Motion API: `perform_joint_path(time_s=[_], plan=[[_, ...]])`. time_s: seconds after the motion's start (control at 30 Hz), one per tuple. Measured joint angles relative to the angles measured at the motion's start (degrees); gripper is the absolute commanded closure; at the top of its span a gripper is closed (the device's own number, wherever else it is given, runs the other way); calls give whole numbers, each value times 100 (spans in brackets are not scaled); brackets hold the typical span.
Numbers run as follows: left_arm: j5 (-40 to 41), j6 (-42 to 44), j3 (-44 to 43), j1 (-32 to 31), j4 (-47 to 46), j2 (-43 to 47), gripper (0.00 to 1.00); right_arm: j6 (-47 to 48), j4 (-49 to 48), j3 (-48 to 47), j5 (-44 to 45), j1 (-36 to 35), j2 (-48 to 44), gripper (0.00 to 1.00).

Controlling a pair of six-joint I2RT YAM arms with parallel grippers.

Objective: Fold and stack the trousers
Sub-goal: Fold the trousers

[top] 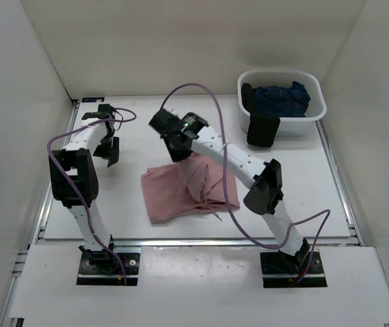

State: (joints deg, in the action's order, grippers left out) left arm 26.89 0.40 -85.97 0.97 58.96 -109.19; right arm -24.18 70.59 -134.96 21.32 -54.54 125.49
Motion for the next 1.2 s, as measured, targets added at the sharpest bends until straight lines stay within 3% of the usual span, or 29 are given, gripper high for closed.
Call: perform_joint_path(time_s=[0.17,0.27,0.43,0.63,0.87,0.97,1.1,1.2], plan=[[-85,0,24,4,15,-52,0,42,264,363,-525,-315,240,100],[-446,-13,24,-28,50,-181,7,120,315,361,-612,-256,234,100],[-1801,-20,120,-289,369,-170,0,59,-4,962,-481,-111,-109,100],[-3641,-44,66,-533,935,455,0,-238,-437,2299,-297,599,-1464,100],[-4516,-44,669,-1711,748,426,0,-426,-629,2636,46,1342,-2643,100],[-4339,-44,791,-2308,487,151,0,-479,-636,2721,109,1344,-2691,100],[-3567,-48,798,-2750,122,-457,25,-551,-649,2946,157,1344,-2688,100],[-3165,-92,452,-2721,358,-796,61,-538,-656,3101,295,1344,-2732,100]])
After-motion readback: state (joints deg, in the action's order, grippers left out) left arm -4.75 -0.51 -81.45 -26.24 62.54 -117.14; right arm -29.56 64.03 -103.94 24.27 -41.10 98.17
